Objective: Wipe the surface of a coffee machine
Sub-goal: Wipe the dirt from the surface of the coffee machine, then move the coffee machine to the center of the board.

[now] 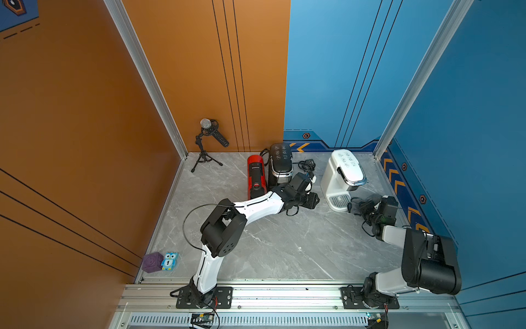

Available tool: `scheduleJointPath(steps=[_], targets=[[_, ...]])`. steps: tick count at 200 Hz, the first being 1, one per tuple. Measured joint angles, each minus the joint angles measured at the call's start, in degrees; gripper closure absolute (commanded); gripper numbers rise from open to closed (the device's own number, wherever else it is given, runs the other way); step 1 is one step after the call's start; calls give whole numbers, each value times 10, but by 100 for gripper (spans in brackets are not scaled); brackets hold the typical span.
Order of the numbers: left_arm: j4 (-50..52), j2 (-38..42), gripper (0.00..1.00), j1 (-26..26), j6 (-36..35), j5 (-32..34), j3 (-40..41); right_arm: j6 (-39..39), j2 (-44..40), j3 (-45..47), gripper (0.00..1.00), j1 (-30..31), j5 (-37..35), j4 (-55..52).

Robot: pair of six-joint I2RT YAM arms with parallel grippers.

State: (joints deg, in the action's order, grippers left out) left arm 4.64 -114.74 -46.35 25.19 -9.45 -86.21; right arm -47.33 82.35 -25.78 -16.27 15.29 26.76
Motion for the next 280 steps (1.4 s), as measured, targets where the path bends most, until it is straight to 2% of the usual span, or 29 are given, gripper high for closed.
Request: scheduleJointPath(steps=[43,77,113,147,176,217,242,280], targets=[[-50,58,52,7,-19,29,52,18,-86,1,81,23,1,-52],[-75,105,51,4,-48,63,91,54,-215,-4,80,62,-20,-144],[-82,153,50,21,-68,87,105,106,-355,-68,81,75,-71,-261],[-81,197,49,58,-77,101,110,148,-417,-128,80,101,-98,-328],[-77,214,48,90,-80,103,100,183,-414,-170,80,151,-96,-364],[-49,189,48,150,-57,87,26,236,-344,-241,81,250,-80,-379],[-10,151,46,174,-48,81,-53,273,-304,-278,80,316,-80,-393],[43,57,45,209,-28,40,-184,309,-220,-338,80,373,-80,-403]])
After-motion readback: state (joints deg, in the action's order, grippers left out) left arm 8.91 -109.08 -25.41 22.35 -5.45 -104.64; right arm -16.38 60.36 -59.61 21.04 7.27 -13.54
